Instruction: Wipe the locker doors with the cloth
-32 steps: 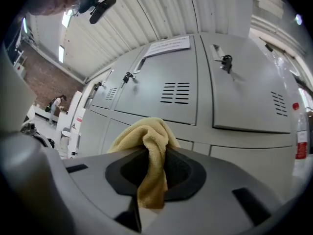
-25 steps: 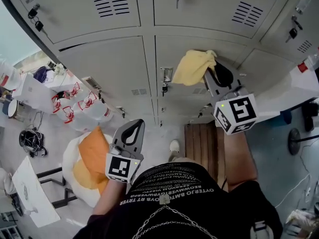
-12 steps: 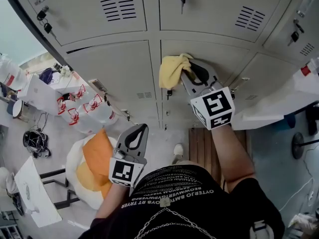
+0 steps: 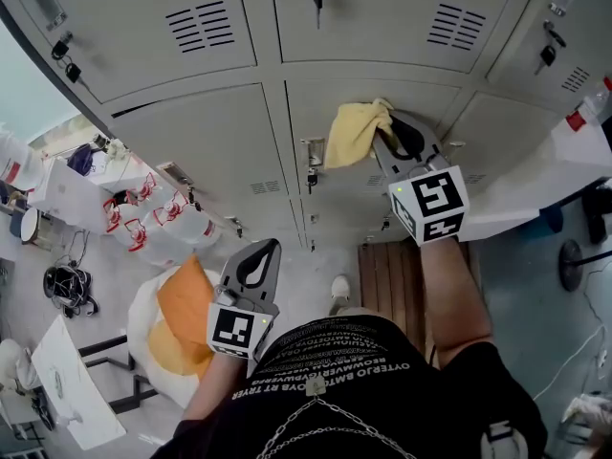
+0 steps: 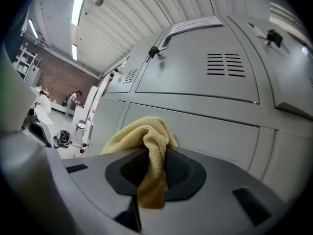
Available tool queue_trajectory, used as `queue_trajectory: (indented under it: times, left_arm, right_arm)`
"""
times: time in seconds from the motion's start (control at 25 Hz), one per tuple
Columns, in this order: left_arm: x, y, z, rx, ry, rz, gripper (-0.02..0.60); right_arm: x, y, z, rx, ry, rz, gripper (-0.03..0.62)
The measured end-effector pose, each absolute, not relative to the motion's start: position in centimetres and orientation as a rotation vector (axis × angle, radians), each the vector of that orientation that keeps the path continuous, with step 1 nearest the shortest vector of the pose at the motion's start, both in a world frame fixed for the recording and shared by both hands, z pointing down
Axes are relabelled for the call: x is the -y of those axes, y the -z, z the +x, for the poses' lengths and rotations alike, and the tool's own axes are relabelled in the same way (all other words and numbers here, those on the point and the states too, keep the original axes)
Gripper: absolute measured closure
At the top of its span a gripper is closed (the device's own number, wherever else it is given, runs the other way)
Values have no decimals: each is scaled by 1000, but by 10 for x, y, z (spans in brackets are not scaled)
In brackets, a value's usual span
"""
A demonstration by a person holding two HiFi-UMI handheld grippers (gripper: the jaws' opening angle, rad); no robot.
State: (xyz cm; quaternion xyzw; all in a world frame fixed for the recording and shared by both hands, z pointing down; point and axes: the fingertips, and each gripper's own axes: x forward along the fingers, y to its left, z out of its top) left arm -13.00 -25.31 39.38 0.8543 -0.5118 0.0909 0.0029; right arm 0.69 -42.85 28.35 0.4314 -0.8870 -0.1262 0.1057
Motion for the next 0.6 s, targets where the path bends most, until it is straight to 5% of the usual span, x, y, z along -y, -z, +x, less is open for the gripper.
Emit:
queue_trajectory:
  times: [0.6]
  left_arm:
    - [260,-396,-105,1505,-277,2730,578]
  right_arm:
    - [441,-300,106,2467,270,1498,516]
